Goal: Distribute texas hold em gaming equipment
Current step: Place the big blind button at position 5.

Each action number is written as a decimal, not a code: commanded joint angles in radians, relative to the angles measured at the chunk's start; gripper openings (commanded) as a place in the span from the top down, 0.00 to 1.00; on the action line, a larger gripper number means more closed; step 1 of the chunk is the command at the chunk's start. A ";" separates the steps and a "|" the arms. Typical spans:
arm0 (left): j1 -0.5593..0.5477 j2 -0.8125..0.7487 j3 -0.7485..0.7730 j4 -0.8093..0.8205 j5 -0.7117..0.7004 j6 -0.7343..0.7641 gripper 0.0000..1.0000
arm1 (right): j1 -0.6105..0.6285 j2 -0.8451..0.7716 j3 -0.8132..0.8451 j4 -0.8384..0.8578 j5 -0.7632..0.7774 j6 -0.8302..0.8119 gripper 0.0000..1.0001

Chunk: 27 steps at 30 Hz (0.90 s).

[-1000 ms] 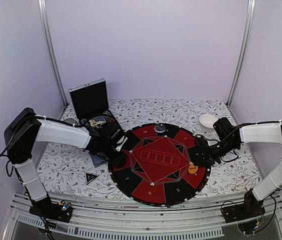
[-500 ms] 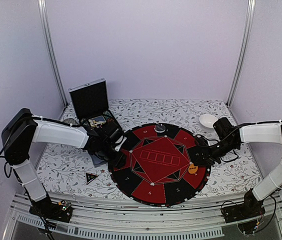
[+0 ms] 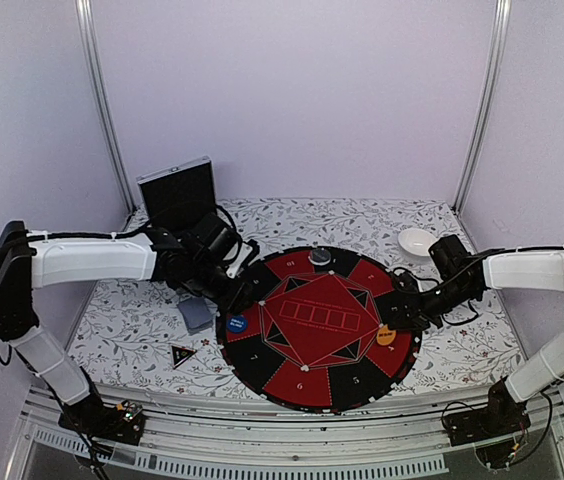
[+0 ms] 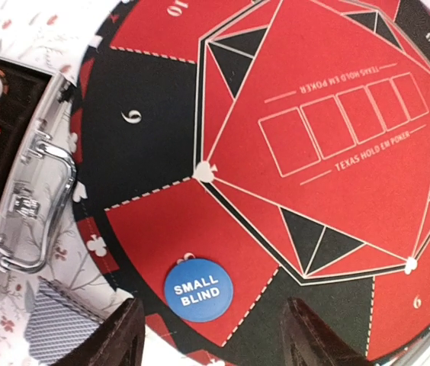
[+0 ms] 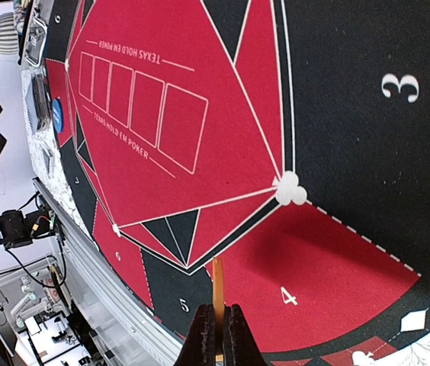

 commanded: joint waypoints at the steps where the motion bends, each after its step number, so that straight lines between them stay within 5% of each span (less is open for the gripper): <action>1: 0.028 -0.047 0.025 -0.041 -0.028 0.057 0.36 | 0.003 -0.019 0.000 0.056 0.020 0.011 0.98; 13: 0.036 -0.216 0.037 -0.139 -0.064 0.054 0.36 | 0.053 -0.071 0.039 0.051 0.028 -0.002 0.98; 27: 0.064 -0.356 -0.089 -0.036 -0.146 0.086 0.33 | 0.125 0.014 0.203 -0.161 0.061 -0.001 0.98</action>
